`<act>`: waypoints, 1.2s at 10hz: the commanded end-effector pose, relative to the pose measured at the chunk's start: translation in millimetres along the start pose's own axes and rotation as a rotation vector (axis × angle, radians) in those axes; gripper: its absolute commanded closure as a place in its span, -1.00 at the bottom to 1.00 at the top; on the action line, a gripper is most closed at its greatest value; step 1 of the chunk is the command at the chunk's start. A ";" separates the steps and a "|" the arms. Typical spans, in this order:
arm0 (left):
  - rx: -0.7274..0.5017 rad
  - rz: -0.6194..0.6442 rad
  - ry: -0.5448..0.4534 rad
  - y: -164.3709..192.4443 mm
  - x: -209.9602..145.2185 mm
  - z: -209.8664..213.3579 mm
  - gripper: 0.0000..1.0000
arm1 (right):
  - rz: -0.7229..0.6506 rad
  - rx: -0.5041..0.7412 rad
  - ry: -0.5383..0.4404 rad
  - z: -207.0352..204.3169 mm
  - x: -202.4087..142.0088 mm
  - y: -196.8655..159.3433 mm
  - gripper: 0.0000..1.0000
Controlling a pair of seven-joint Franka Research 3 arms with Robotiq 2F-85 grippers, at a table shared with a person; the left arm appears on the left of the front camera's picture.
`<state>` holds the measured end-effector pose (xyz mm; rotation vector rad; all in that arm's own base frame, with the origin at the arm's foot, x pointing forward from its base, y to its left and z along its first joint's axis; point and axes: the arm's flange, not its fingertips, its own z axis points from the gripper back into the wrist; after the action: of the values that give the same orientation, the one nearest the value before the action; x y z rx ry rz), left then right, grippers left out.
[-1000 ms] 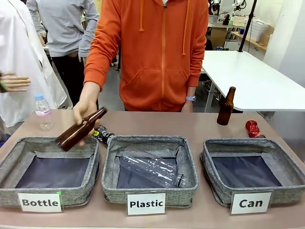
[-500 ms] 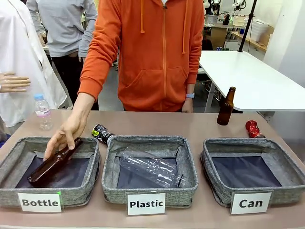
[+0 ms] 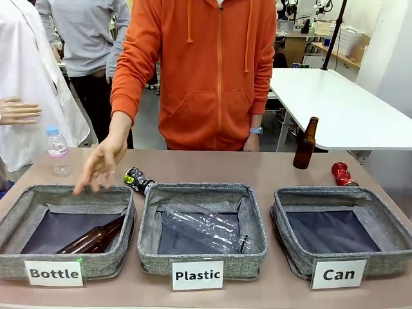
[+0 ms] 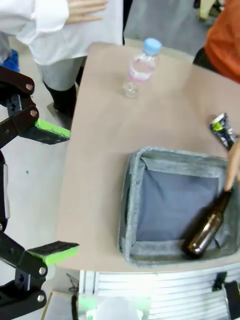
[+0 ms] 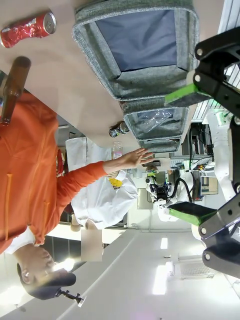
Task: Sort the can waste into the basket.
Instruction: Pick up the can waste from the table and place it in the right Fabric basket.
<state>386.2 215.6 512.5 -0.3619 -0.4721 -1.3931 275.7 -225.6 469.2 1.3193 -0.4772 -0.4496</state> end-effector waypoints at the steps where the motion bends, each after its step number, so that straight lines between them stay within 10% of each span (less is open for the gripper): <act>1: 0.008 -0.021 0.016 7.6 39.0 -4.2 -1.00 | 0.024 0.007 0.004 1.5 0.5 1.1 -1.00; 8: -0.092 -0.109 0.325 81.1 285.0 -140.7 -1.00 | 0.024 0.007 0.004 1.5 0.5 1.1 -1.00; 12: -0.082 -0.199 0.407 107.0 353.8 -231.8 -1.00 | 0.024 0.007 0.004 1.5 0.5 1.1 -1.00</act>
<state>541.2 -187.3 501.6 -0.1274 -0.1495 -1.6303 275.8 -226.1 470.2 1.3183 -0.4784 -0.4481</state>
